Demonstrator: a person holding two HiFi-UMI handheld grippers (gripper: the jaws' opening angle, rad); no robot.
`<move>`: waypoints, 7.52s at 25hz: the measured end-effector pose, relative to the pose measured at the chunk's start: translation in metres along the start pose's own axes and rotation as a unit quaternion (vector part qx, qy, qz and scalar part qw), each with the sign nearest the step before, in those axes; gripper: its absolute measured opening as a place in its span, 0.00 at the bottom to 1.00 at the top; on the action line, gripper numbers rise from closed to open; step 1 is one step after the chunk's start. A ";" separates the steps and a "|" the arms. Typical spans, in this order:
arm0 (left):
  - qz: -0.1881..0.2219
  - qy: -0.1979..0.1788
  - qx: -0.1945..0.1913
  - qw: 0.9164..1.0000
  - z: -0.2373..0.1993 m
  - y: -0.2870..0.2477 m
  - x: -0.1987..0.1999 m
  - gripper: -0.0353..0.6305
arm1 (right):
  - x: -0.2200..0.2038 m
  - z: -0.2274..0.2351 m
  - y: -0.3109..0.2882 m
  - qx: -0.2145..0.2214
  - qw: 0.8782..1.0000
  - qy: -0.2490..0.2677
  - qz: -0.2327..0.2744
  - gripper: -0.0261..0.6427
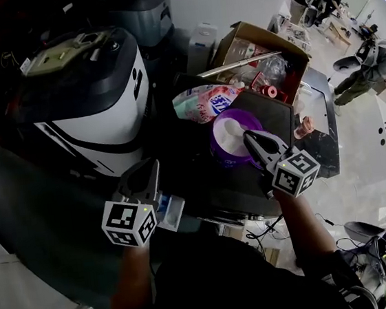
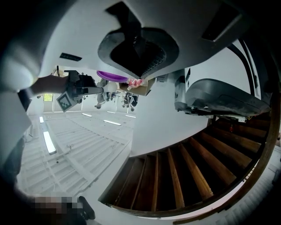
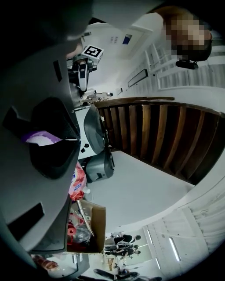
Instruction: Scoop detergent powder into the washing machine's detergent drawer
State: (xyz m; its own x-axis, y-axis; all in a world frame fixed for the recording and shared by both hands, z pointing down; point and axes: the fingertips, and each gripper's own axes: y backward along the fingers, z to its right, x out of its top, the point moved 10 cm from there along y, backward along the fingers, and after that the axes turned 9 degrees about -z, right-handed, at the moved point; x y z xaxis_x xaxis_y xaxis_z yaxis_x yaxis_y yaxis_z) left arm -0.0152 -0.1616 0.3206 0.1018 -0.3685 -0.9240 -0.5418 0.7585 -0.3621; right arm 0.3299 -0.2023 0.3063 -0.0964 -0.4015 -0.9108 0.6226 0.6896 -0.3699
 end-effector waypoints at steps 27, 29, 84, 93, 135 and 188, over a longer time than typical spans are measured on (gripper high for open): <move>-0.040 0.028 0.018 0.999 0.019 -0.021 -0.018 0.06 | 0.003 0.024 -0.061 0.046 0.918 0.311 -0.241 0.07; -0.041 0.028 0.017 0.999 0.019 -0.022 -0.019 0.06 | 0.003 0.019 -0.066 0.062 0.909 0.326 -0.253 0.07; -0.046 0.047 -0.004 0.998 0.014 -0.019 -0.032 0.06 | 0.005 0.032 -0.072 0.150 0.937 0.089 -0.302 0.07; -0.043 0.048 -0.007 0.998 0.016 -0.022 -0.029 0.06 | 0.011 0.048 -0.060 0.150 0.950 0.020 -0.272 0.07; -0.025 0.030 0.051 0.998 0.035 -0.038 0.017 0.06 | 0.019 0.115 -0.004 0.237 0.938 -0.252 -0.015 0.07; -0.036 0.031 -0.018 0.999 -0.088 0.144 -0.081 0.06 | -0.048 -0.203 -0.064 0.255 0.920 -0.298 -0.013 0.07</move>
State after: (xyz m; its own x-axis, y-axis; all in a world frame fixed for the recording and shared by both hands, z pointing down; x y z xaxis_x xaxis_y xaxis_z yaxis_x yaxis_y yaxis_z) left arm -0.1752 -0.0696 0.3539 0.0910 -0.4548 -0.8859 -0.5652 0.7088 -0.4220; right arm 0.1369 -0.1043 0.3361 0.2315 -0.7783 -0.5837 0.9242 0.3633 -0.1178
